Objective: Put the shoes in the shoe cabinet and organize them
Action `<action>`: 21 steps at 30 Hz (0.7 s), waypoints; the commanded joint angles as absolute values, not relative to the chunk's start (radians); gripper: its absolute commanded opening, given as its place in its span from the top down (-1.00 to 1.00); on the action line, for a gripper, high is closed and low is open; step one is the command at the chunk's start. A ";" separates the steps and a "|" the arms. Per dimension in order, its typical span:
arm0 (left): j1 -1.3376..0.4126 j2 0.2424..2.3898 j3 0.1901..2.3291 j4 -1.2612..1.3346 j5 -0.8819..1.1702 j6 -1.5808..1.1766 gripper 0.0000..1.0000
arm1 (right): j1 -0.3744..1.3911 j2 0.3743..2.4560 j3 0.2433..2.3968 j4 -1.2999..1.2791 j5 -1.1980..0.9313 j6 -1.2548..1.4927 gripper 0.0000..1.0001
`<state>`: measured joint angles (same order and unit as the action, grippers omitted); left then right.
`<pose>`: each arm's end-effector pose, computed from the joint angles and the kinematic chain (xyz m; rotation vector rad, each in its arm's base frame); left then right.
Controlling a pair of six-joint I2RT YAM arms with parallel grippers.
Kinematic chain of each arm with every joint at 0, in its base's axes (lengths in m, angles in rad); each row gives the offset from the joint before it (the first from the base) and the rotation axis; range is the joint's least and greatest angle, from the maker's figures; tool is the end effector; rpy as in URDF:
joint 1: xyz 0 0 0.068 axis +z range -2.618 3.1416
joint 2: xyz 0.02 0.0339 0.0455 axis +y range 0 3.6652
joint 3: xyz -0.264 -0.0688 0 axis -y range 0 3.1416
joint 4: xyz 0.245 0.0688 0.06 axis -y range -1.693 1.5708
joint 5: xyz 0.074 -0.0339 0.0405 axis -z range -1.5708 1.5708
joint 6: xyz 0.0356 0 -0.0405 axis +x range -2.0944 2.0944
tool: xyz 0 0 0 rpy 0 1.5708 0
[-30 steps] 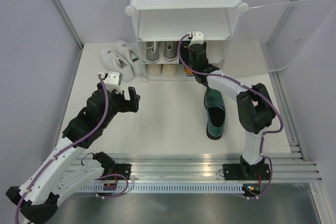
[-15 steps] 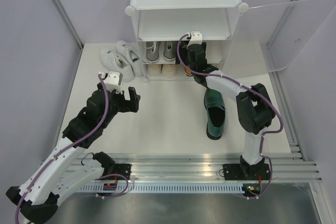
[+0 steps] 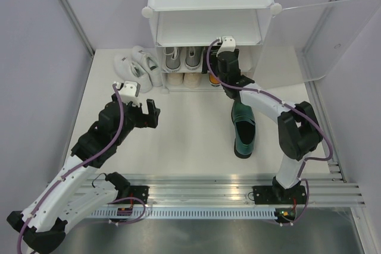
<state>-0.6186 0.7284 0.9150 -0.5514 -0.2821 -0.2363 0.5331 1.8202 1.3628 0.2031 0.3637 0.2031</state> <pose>0.1309 -0.0810 0.3551 0.1808 1.9236 -0.3004 0.3813 0.2103 0.2880 -0.0430 1.8117 0.1914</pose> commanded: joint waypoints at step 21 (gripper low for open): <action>-0.618 0.741 0.913 -0.532 -0.264 -0.192 -0.99 | 0.528 1.103 0.830 -0.065 0.431 0.300 -0.96</action>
<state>-0.6182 0.7406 0.9146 -0.5514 -0.2810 -0.2260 0.5327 1.1416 0.8577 0.0792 0.3733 0.2504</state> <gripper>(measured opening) 0.993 0.982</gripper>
